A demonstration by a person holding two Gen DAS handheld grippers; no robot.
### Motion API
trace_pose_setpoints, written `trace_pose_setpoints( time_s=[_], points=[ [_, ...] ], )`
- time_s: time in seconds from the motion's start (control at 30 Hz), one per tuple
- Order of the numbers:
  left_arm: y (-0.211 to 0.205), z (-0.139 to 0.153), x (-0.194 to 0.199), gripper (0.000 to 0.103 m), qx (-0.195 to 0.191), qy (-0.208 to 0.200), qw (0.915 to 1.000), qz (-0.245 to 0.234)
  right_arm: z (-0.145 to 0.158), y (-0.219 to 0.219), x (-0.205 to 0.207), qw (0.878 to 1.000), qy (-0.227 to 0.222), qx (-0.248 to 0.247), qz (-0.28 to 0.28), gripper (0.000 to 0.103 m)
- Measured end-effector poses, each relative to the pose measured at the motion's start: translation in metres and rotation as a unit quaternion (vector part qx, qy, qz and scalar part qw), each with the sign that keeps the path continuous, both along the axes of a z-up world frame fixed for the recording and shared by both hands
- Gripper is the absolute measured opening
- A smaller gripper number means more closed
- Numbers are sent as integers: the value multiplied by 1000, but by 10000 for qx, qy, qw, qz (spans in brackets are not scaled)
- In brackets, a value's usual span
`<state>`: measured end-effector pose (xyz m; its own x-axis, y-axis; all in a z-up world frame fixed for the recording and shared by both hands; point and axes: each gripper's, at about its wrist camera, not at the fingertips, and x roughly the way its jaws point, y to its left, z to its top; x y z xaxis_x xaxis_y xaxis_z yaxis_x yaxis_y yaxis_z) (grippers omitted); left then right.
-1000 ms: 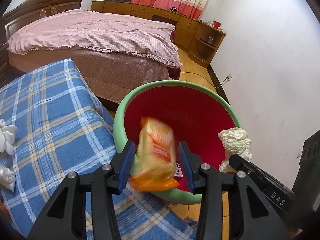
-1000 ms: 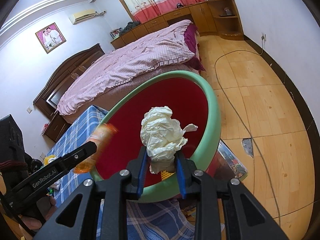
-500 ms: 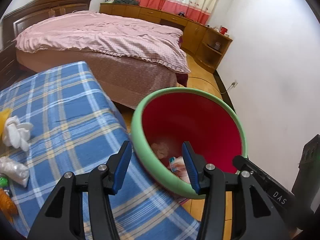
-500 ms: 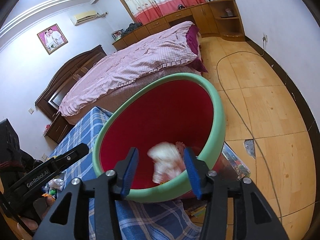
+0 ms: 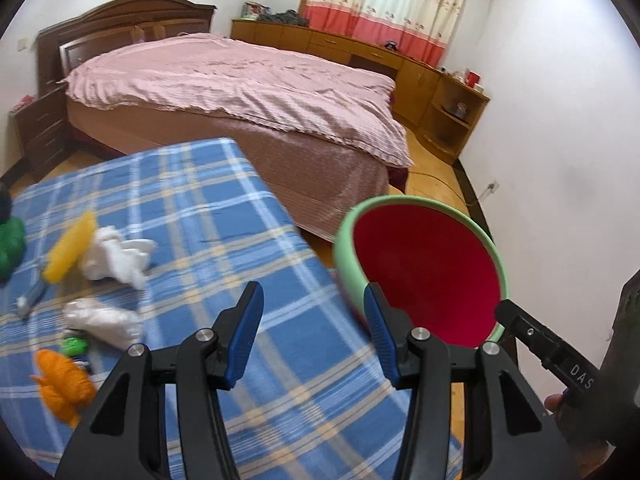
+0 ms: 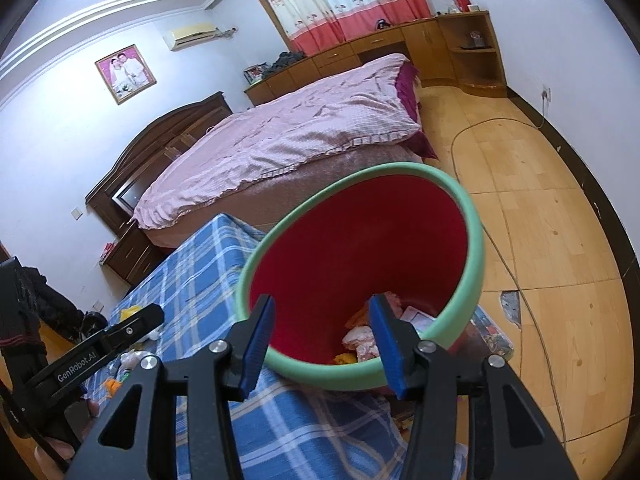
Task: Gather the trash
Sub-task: 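Move both grippers back toward the table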
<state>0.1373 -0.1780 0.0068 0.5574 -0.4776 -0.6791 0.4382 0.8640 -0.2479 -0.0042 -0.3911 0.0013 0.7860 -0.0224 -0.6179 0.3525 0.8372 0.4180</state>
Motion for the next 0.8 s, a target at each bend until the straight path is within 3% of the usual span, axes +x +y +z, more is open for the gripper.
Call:
trace_pose_setpoints(
  time_s=[0.4, 0.8],
  points=[
    [82, 13, -4, 52, 232, -74, 9962, 841, 14, 46, 5, 9990, -7, -48, 440, 53],
    [152, -5, -8, 52, 362, 127, 9875, 1531, 12, 95, 19, 9950, 24, -60, 1001, 54]
  ],
)
